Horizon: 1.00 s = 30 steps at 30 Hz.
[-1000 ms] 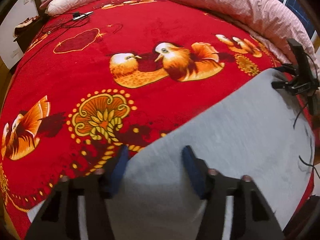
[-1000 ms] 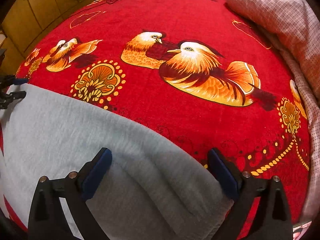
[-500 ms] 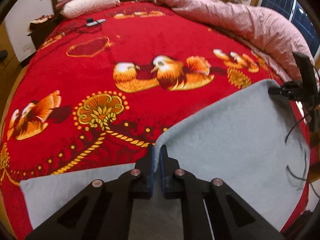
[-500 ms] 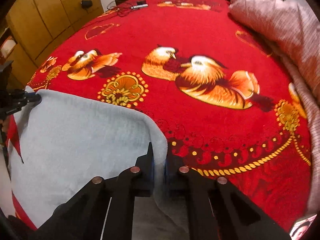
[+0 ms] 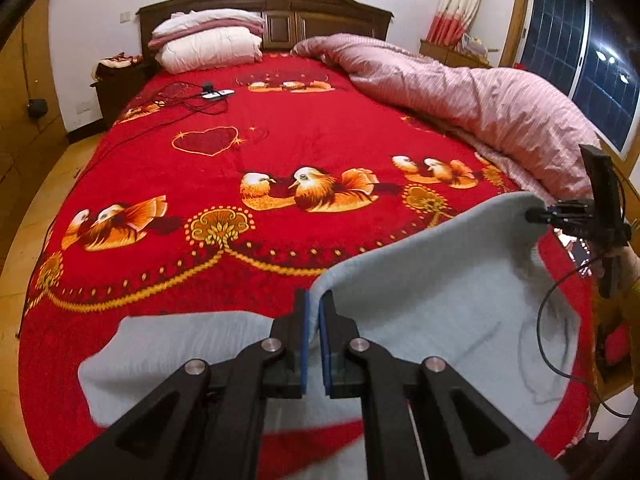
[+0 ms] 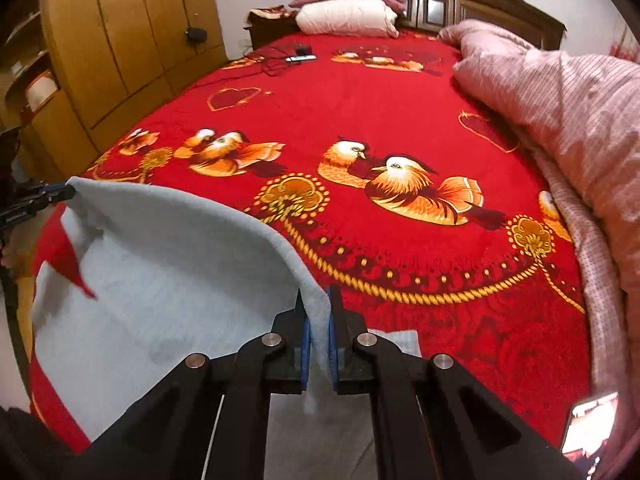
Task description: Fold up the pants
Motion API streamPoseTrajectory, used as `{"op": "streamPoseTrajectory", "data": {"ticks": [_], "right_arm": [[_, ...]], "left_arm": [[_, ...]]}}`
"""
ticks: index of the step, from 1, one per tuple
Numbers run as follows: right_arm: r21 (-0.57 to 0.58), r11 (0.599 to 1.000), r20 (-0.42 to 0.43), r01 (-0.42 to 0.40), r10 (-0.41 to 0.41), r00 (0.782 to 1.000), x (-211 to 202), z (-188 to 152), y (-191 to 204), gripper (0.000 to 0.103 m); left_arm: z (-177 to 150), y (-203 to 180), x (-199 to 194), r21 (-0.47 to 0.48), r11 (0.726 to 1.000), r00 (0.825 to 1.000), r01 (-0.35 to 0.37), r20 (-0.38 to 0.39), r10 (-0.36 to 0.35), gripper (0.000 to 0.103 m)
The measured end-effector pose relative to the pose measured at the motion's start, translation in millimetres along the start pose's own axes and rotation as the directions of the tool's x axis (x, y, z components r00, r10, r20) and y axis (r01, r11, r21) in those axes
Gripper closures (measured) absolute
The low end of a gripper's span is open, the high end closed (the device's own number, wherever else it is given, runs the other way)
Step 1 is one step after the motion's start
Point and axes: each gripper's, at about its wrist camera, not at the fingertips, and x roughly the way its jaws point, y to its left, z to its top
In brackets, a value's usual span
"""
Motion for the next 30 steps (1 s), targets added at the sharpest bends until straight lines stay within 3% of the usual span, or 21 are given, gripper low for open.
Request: {"op": "streamPoseTrajectory", "data": {"ticks": [6, 14, 18, 22, 30], "right_arm": [[-0.032, 0.999, 0.001, 0.012, -0.012, 1.000, -23.6, -34.5, 16.5, 0.095], [-0.084, 0.995, -0.083, 0.058, -0.065, 0.994, -8.8, -88.8, 39.7, 0.094], [-0.052, 0.997, -0.114, 0.065, -0.070, 0.991, 7.7, -107.7, 44.0, 0.090], [0.014, 0.997, -0.076, 0.081, -0.080, 0.994, 10.7, -118.0, 43.9, 0.087], [0.114, 0.988, -0.073, 0.102, -0.095, 0.993, 0.3, -124.7, 41.2, 0.078]], "left_arm": [[-38.6, -11.3, -24.0, -0.043, 0.999, 1.000, -0.001, 0.007, 0.001, 0.098], [-93.6, -23.1, -11.3, -0.101, 0.995, 0.998, -0.019, -0.058, 0.013, 0.098], [-115.9, -26.5, 1.4, -0.122, 0.991, 0.994, -0.054, -0.104, 0.041, 0.098], [-127.6, -25.4, 6.8, -0.171, 0.983, 0.992, -0.066, -0.118, 0.047, 0.098], [-132.0, -23.4, 1.6, -0.235, 0.969, 0.992, -0.081, -0.112, 0.056, 0.086]]}}
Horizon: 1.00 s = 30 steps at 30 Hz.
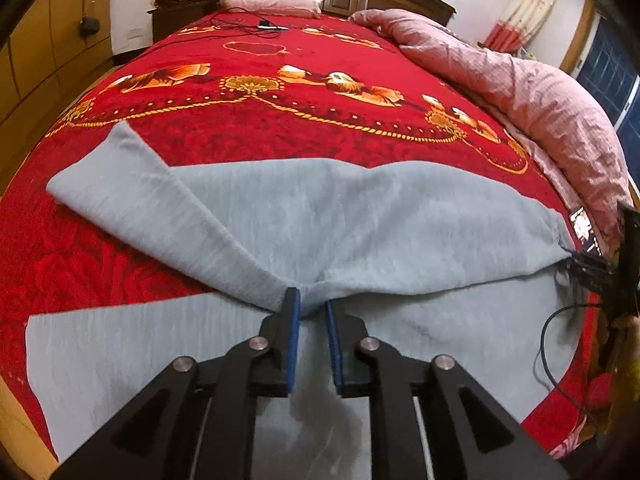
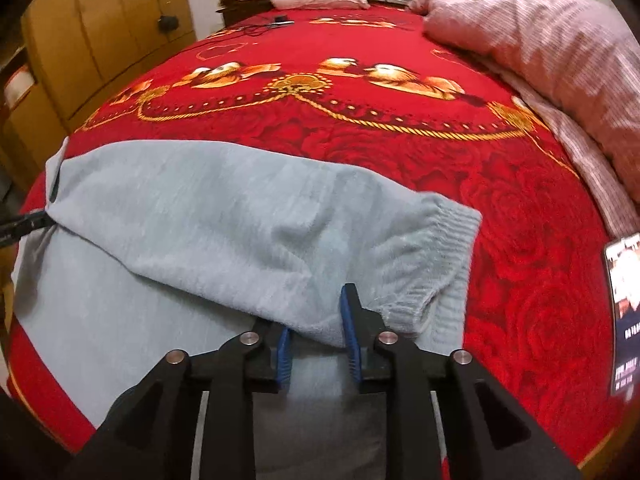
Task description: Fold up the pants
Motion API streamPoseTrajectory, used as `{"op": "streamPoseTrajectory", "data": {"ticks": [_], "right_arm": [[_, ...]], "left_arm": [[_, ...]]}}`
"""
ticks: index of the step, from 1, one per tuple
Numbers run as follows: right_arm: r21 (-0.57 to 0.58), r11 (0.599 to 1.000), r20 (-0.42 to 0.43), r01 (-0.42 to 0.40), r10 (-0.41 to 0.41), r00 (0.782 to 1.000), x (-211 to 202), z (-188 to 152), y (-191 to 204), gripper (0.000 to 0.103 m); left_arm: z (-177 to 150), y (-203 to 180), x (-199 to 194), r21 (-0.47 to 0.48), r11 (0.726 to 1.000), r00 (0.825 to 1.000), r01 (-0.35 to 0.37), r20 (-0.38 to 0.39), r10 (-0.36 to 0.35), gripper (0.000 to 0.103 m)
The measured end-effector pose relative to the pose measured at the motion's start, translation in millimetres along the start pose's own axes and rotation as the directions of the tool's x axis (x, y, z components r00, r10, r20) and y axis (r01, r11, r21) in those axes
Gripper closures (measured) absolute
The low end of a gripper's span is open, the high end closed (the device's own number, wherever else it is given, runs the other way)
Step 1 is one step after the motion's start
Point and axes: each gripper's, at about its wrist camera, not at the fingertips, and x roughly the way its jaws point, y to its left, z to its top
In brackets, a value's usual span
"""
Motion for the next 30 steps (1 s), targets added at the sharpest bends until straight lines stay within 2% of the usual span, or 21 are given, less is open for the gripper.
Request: {"op": "streamPoseTrajectory", "data": {"ticks": [4, 5, 9, 11, 19, 23, 27, 30], "right_arm": [[0.091, 0.996, -0.001, 0.012, -0.012, 1.000, -14.7, -5.9, -5.1, 0.075], [0.113, 0.994, 0.009, 0.010, -0.011, 1.000, -20.9, -9.0, -6.2, 0.072], [0.206, 0.978, 0.031, -0.021, 0.015, 0.999, -37.1, -22.5, -12.4, 0.060], [0.259, 0.965, 0.031, -0.027, 0.019, 0.999, -41.5, -32.5, -16.4, 0.057], [0.429, 0.895, 0.095, -0.122, 0.089, 0.991, -52.7, -43.9, -33.8, 0.057], [0.507, 0.841, 0.125, -0.189, 0.146, 0.981, -46.9, -41.0, -41.6, 0.057], [0.573, 0.783, 0.132, -0.242, 0.203, 0.970, -33.1, -42.9, -46.2, 0.057], [0.580, 0.776, 0.128, -0.250, 0.216, 0.968, -25.5, -43.4, -43.8, 0.057]], "left_arm": [[-5.3, 1.5, -8.2, -0.043, 0.999, 1.000, 0.012, 0.014, -0.011, 0.074], [-7.5, 1.8, -11.2, -0.052, 0.999, 1.000, 0.009, 0.019, -0.008, 0.070], [-13.5, 3.1, -20.3, -0.097, 0.995, 1.000, 0.011, 0.030, -0.008, 0.066], [-16.5, 4.5, -23.3, -0.123, 0.992, 0.999, 0.020, 0.034, -0.016, 0.063], [-18.2, -1.4, -26.2, -0.182, 0.982, 0.998, 0.053, 0.035, -0.047, 0.054], [-16.3, -3.9, -19.9, -0.213, 0.974, 0.997, 0.076, 0.030, -0.071, 0.054], [-12.1, 0.3, -15.3, -0.252, 0.966, 0.998, 0.066, 0.033, -0.060, 0.054], [-7.4, 6.6, -12.4, -0.289, 0.955, 0.997, 0.068, 0.042, -0.058, 0.054]]}}
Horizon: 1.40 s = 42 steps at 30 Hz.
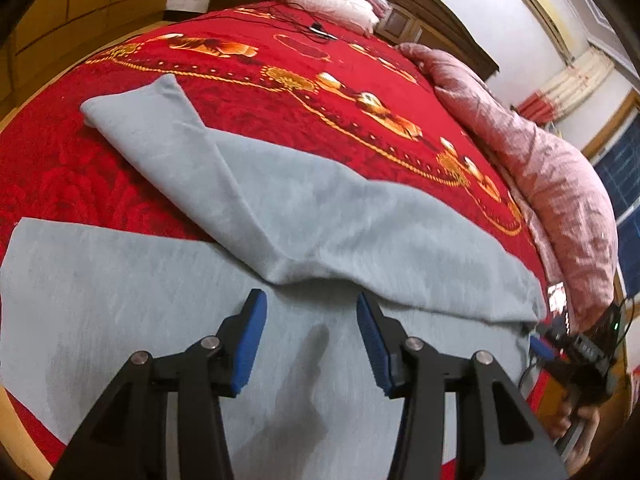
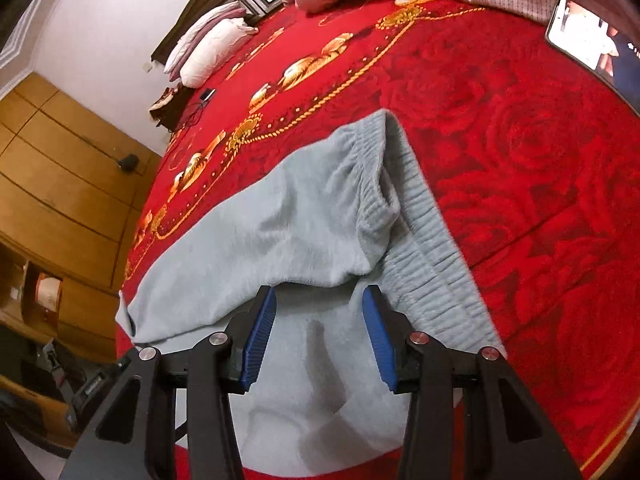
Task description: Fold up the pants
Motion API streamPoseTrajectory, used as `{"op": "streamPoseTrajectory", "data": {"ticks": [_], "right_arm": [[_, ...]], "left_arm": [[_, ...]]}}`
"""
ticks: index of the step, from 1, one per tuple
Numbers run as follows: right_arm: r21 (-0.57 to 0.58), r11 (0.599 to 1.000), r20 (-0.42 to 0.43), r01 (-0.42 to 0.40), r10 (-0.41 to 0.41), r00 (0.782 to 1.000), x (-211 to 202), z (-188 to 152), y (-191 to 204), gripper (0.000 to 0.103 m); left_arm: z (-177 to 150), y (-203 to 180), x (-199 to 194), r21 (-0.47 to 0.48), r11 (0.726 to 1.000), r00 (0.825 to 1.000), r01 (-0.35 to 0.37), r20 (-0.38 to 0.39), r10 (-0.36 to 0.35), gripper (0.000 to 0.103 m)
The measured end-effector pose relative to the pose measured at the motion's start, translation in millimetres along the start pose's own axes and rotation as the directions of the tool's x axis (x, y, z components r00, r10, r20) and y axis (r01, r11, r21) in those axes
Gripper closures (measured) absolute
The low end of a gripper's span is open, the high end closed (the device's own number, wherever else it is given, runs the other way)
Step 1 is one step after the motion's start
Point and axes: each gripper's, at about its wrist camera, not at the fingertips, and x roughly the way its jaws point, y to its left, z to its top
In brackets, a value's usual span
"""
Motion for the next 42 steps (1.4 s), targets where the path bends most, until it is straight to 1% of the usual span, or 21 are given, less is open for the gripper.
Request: {"op": "streamPoseTrajectory", "data": {"ticks": [4, 7, 9, 12, 16, 19, 23, 31, 35, 38, 40, 42], "right_arm": [[-0.006, 1.000, 0.006, 0.005, -0.005, 1.000, 0.1, 0.1, 2.0, 0.057], [0.005, 1.000, 0.017, -0.006, 0.006, 1.000, -2.7, 2.2, -0.1, 0.057], [0.006, 1.000, 0.022, -0.006, 0.006, 1.000, -3.4, 4.0, -1.3, 0.057], [0.009, 1.000, 0.021, -0.010, 0.010, 1.000, -1.2, 4.7, -1.2, 0.057], [0.007, 1.000, 0.022, -0.010, 0.010, 1.000, 2.8, 5.5, 1.9, 0.057], [0.022, 1.000, 0.026, -0.022, 0.022, 0.999, 2.8, 7.4, -0.8, 0.057], [0.056, 0.997, 0.044, -0.050, 0.048, 0.998, 2.2, 12.1, -3.9, 0.057], [0.094, 0.994, 0.065, -0.049, 0.043, 0.997, 7.2, 15.8, -7.2, 0.057], [0.112, 0.993, 0.082, -0.046, 0.036, 0.996, 1.6, 9.0, -13.1, 0.057], [0.138, 0.989, 0.079, -0.045, 0.034, 0.996, 7.7, 10.6, -18.3, 0.057], [0.138, 0.989, 0.095, -0.048, 0.035, 0.995, 10.9, 13.2, -17.8, 0.057], [0.141, 0.989, 0.106, -0.050, 0.035, 0.994, 13.9, 16.8, -15.9, 0.057]], "left_arm": [[8.4, 5.1, 4.0, -0.059, 0.998, 1.000, 0.029, -0.004, -0.029, 0.054], [14.4, 14.2, 0.1, -0.111, 0.993, 0.999, 0.033, 0.020, -0.031, 0.054], [20.3, 22.3, -3.1, -0.150, 0.989, 0.999, 0.013, 0.042, -0.007, 0.053], [29.4, 28.5, 0.6, -0.178, 0.984, 0.999, -0.023, 0.036, 0.029, 0.053], [40.2, 26.4, 15.8, -0.182, 0.982, 0.998, -0.051, 0.016, 0.054, 0.053], [39.7, 23.8, 23.1, -0.165, 0.983, 0.996, -0.085, 0.014, 0.088, 0.053], [34.8, 21.6, 25.9, -0.130, 0.985, 0.993, -0.109, 0.029, 0.114, 0.053], [35.4, 27.1, 26.1, -0.150, 0.985, 0.995, -0.087, 0.035, 0.093, 0.054], [35.6, 26.4, 26.3, -0.145, 0.985, 0.995, -0.091, 0.037, 0.097, 0.054], [35.5, 25.4, 27.4, -0.136, 0.986, 0.994, -0.097, 0.041, 0.103, 0.054], [35.7, 24.6, 26.9, -0.128, 0.986, 0.993, -0.103, 0.043, 0.109, 0.057], [36.1, 24.4, 25.2, -0.116, 0.985, 0.990, -0.129, 0.046, 0.135, 0.074]]}}
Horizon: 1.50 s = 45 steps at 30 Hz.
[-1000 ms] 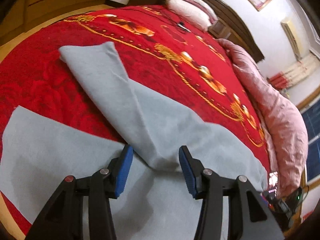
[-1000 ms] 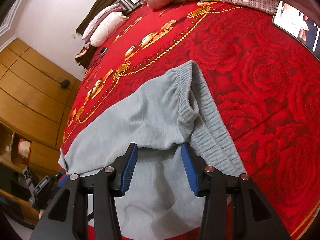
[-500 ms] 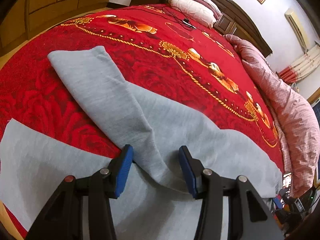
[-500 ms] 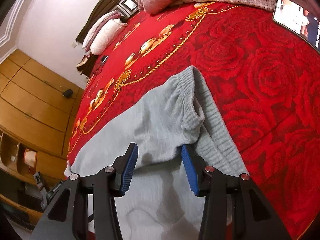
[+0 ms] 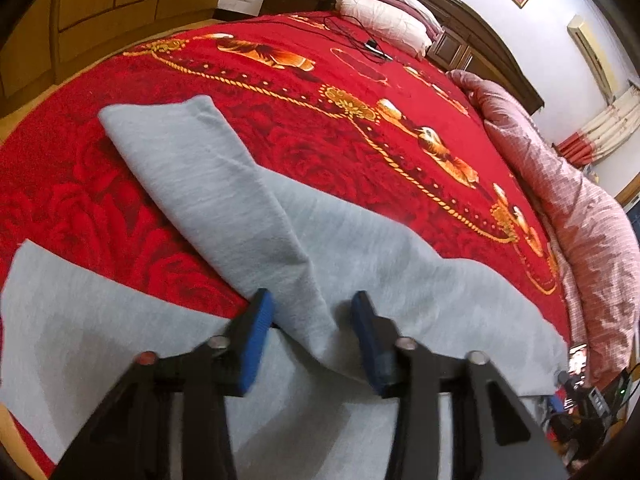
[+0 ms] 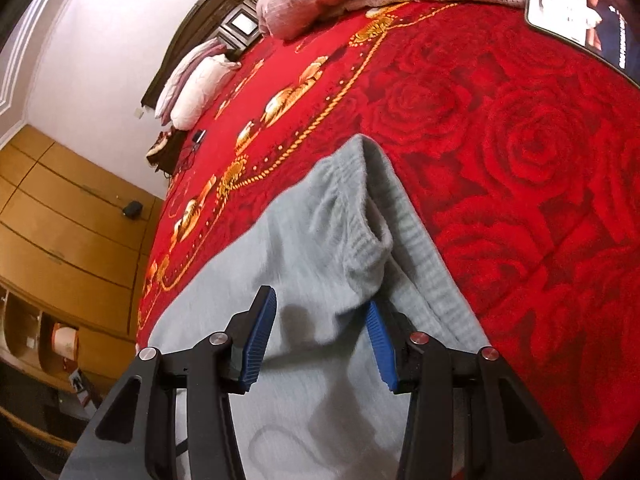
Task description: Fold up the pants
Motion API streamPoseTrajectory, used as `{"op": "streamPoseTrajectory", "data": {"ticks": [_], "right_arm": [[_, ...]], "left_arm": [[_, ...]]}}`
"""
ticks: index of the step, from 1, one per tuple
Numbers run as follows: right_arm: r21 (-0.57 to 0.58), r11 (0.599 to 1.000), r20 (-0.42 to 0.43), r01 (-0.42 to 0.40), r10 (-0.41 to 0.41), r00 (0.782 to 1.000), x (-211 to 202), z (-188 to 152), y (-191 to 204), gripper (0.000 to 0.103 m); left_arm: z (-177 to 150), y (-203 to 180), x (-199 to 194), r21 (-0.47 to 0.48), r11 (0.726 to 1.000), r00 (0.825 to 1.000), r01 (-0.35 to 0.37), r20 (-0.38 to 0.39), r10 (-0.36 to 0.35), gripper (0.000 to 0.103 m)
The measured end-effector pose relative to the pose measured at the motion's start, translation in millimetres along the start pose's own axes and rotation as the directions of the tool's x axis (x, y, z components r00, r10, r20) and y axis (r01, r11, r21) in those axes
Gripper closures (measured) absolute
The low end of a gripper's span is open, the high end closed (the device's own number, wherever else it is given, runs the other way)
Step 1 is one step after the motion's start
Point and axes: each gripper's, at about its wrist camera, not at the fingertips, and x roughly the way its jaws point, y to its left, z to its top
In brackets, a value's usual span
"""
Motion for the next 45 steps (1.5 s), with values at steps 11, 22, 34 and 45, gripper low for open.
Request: {"op": "streamPoseTrajectory", "data": {"ticks": [11, 22, 34, 45], "right_arm": [[-0.036, 0.997, 0.052, -0.063, 0.065, 0.997, -15.0, 8.3, 8.7, 0.098], [-0.074, 0.985, 0.124, -0.156, 0.165, 0.978, -61.9, 11.7, 17.0, 0.099], [-0.110, 0.977, 0.133, -0.184, 0.198, 0.971, -106.0, -17.6, 4.6, 0.099], [-0.078, 0.986, 0.090, -0.146, 0.153, 0.984, -110.3, -46.1, -28.0, 0.099]], "left_arm": [[7.0, 2.1, -33.3, 0.021, 0.998, 0.995, 0.067, 0.068, -0.068, 0.098], [0.5, 7.6, -97.5, 0.039, 0.991, 0.979, 0.124, 0.159, -0.129, 0.099], [-45.5, 29.9, -133.0, 0.041, 0.992, 0.978, 0.122, 0.163, -0.127, 0.099], [-98.5, 45.1, -132.2, 0.067, 0.994, 0.993, 0.085, 0.082, -0.090, 0.099]]}}
